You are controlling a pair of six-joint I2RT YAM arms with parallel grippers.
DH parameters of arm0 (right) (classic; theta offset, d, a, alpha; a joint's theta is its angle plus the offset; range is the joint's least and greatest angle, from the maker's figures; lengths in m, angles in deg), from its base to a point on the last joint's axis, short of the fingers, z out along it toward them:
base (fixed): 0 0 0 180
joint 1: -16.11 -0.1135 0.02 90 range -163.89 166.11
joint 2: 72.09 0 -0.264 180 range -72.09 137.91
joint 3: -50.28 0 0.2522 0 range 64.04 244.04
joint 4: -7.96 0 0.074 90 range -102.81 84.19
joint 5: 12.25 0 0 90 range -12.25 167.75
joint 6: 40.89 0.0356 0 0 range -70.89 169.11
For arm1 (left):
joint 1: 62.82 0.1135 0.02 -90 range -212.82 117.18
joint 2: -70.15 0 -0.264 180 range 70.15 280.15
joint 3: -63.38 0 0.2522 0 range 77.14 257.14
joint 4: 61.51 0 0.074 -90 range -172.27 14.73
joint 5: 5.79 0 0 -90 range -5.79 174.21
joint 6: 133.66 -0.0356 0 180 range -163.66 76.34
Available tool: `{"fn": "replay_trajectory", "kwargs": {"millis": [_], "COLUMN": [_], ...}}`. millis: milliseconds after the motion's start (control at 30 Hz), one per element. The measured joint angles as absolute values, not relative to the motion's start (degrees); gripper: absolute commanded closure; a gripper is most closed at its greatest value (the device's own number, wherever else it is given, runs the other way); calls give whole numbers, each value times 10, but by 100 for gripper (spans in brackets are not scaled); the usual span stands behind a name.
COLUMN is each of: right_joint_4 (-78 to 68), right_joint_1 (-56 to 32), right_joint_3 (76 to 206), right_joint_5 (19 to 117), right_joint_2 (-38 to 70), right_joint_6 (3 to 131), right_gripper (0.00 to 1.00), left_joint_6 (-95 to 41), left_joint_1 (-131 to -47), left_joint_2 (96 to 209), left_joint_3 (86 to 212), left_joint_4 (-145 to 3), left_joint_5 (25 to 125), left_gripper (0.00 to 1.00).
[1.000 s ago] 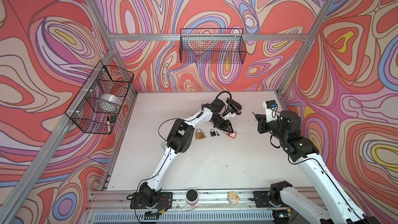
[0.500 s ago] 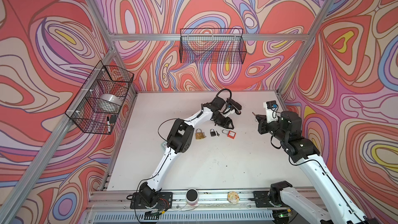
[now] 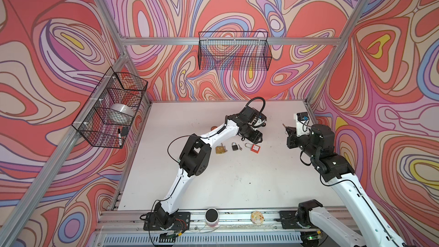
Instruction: Lock with the key
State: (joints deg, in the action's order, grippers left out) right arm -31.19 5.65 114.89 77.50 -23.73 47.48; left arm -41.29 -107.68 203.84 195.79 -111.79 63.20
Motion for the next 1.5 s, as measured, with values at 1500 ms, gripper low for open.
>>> {"fn": "replay_trajectory", "kwargs": {"millis": [1500], "right_joint_4": [-332], "right_joint_1": [71], "right_joint_3": [1143], "right_joint_5": [813], "right_joint_2": [-265], "right_joint_6": [465], "right_gripper": [100], "left_joint_6": [-497], "left_joint_1": [-1136], "left_joint_2": [2170], "left_joint_3": [2097], "left_joint_4": [-1253], "left_joint_5": [674], "left_gripper": [39]}}
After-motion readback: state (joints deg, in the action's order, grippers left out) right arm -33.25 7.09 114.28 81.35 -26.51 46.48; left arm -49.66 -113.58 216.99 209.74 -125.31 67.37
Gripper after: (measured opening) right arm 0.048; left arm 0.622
